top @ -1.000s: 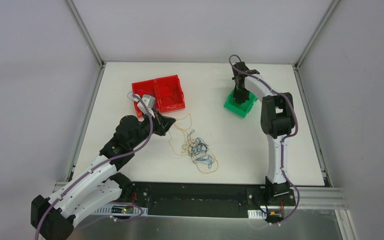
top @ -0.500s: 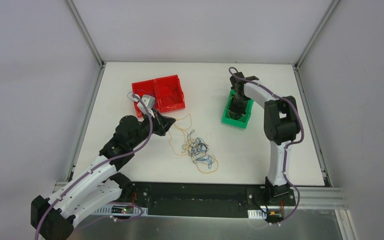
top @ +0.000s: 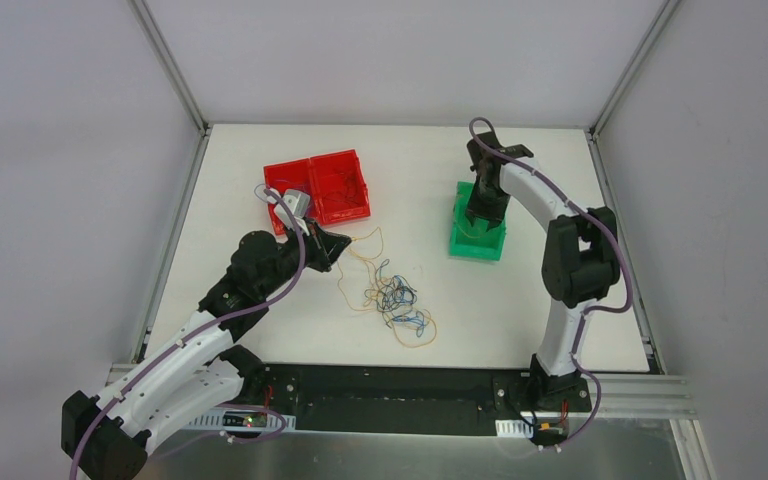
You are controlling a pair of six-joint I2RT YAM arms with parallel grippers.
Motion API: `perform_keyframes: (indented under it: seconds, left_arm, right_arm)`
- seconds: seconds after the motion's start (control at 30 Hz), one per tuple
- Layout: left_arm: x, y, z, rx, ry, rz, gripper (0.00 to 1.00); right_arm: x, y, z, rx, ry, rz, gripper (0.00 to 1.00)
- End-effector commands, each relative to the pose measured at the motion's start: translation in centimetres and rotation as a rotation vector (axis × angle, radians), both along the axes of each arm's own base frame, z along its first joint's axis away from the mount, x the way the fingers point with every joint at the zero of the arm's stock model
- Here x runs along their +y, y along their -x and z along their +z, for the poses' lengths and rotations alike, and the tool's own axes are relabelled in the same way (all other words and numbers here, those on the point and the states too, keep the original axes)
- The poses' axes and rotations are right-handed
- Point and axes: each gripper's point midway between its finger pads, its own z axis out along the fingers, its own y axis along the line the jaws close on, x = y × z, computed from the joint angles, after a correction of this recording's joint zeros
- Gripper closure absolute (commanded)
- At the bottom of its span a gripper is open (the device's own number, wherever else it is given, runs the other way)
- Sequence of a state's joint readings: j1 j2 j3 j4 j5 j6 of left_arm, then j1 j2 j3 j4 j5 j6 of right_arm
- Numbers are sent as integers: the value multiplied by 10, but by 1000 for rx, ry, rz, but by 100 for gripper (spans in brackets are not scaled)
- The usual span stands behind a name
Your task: Untangle the cables
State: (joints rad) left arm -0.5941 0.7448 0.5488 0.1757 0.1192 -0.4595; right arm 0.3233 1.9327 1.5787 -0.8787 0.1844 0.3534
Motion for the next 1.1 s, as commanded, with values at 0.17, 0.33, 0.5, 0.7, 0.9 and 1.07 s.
perform_keyframes:
  seconds: [0.17, 0.33, 0.5, 0.7, 0.9, 1.07]
  left_arm:
    - [2, -3, 13, -50, 11, 10, 100]
    - [1, -3, 12, -47, 9, 7, 100]
    - [1, -3, 12, -47, 8, 9, 100]
    - [2, -4, 11, -47, 5, 12, 100]
    - [9, -5, 10, -52, 3, 51, 100]
    - [14, -6, 8, -50, -1, 78, 100]
  right_arm:
    - [-25, -9, 39, -159, 144, -63, 52]
    - [-27, -15, 66, -264, 121, -83, 43]
    - [-17, -17, 93, -379, 81, -31, 33]
    - [25, -18, 102, -414, 32, 165, 33]
    - [85, -11, 86, -428, 211, 495, 35]
    - [126, -5, 63, -363, 164, 667, 35]
